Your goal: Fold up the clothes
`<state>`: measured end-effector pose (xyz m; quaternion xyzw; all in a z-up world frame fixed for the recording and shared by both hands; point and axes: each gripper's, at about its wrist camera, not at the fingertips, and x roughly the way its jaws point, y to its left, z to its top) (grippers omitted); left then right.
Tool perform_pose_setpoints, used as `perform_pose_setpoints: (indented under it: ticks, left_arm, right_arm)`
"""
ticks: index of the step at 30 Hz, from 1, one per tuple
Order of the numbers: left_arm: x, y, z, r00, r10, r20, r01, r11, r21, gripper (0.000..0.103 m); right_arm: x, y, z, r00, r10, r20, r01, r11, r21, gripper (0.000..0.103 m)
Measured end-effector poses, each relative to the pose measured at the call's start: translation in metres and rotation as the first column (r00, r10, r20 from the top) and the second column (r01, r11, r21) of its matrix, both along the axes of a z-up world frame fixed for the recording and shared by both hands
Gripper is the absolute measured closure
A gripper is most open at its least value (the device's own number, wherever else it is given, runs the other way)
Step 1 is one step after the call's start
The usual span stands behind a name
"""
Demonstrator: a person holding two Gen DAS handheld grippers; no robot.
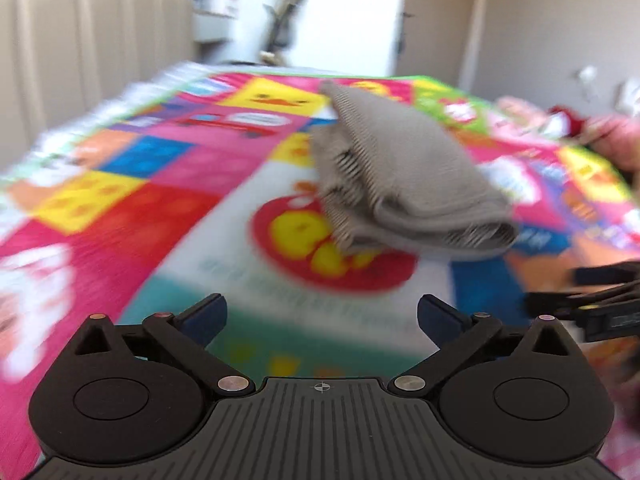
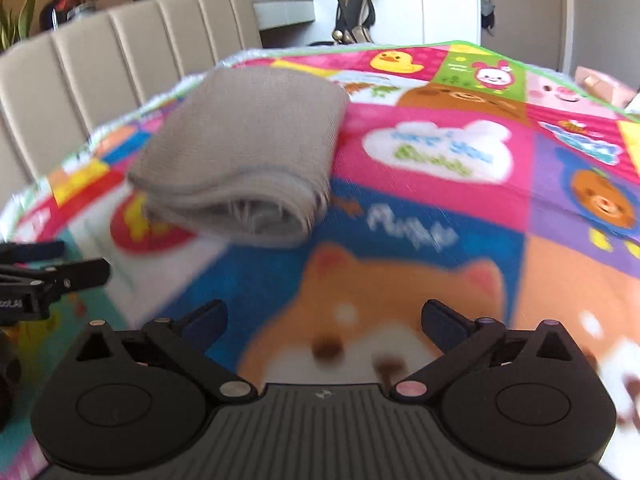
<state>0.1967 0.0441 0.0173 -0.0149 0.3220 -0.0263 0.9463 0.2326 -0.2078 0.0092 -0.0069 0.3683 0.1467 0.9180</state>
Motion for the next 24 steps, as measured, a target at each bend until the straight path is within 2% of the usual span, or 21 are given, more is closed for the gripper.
perform_pose_setpoints:
  ticks: [1,7,11,13,16,18,20,24]
  left_arm:
    - [-0.01,-0.006,-0.002,1.0,0.031,0.002,-0.031,0.999,0.034,0.0]
    - [-0.037,-0.02,-0.004,0.998,0.068,-0.014,-0.069,0.995,-0.067,0.0]
    - [-0.043,-0.045,-0.018,0.996,0.076,0.046,-0.081,0.99,0.116,0.0]
    - [-0.042,-0.053,-0.019,0.996,0.078,0.048,-0.085,0.982,0.167,0.0]
    - [-0.042,-0.048,-0.019,0.996,0.078,0.039,-0.082,0.987,0.138,0.0]
    - [-0.041,-0.041,-0.019,0.997,0.077,0.031,-0.079,0.993,0.09,0.0]
    - [-0.042,-0.041,-0.019,0.997,0.076,0.032,-0.078,0.994,0.082,0.0]
    - [-0.041,-0.045,-0.019,0.997,0.076,0.033,-0.079,0.991,0.111,0.0]
  right_arm:
    - [-0.009,-0.001,-0.002,1.0,-0.002,0.002,0.002,1.0,-0.026,0.0]
    - [-0.038,-0.006,-0.011,0.996,-0.057,0.07,0.06,0.997,-0.046,0.0]
    - [-0.041,0.002,-0.013,0.994,-0.055,0.092,0.064,0.993,-0.095,0.0]
    - [-0.04,0.001,-0.013,0.994,-0.055,0.09,0.063,0.994,-0.092,0.0]
    - [-0.038,-0.002,-0.013,0.995,-0.058,0.081,0.063,0.996,-0.065,0.0]
    - [-0.038,-0.001,-0.013,0.995,-0.057,0.083,0.063,0.995,-0.072,0.0]
    - [-0.039,0.0,-0.013,0.995,-0.056,0.086,0.063,0.995,-0.081,0.0]
    - [-0.039,0.0,-0.013,0.995,-0.057,0.083,0.063,0.995,-0.075,0.0]
